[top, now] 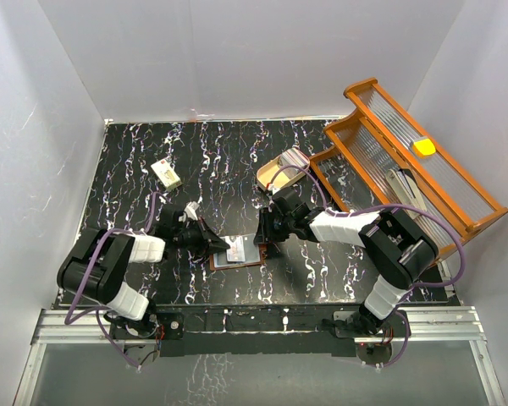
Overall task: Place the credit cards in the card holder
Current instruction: Insert the credit card into the card holder.
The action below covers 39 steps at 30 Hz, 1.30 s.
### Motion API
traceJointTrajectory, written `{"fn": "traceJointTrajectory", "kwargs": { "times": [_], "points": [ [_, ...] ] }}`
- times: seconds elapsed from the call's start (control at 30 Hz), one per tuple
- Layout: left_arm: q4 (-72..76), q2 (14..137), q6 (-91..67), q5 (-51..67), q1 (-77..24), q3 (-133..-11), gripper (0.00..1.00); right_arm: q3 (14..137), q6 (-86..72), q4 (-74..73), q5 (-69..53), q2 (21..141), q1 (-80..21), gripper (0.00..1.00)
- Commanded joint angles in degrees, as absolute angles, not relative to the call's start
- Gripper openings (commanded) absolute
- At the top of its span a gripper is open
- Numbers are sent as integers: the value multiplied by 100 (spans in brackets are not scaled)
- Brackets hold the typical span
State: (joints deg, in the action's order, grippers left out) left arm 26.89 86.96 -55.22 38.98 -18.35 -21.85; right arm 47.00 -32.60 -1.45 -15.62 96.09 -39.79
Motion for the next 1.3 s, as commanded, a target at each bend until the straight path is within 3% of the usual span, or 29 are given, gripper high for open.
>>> {"fn": "traceJointTrajectory", "kwargs": {
  "times": [0.0,0.17,0.3,0.4,0.6,0.97,1.27],
  "points": [
    [3179,8864,-5644,3862,-1917,-2044,0,4764,-3409,51,-1667,9423,-4006,26],
    [3121,8835,-5620,3721,-1972,-1981,0,5021,-3358,-652,-1207,9041,-4012,34],
    [2688,8576,-5494,3539,-1993,-2084,15,5084,-3292,-1121,-1081,8844,-4029,36],
    [2250,8271,-5295,3381,-1998,-2250,32,4870,-3395,-1013,-1187,8714,-4041,34],
    [1534,7948,-5074,3141,-2024,-2536,51,4725,-3438,-559,-1592,8650,-4049,30],
    [928,7604,-5030,2804,-2026,-2652,57,4821,-3413,-580,-1546,8886,-4064,36],
    [1187,7770,-5292,2867,-2088,-2482,52,4696,-3482,-343,-1595,9106,-4122,32]
  ]
}}
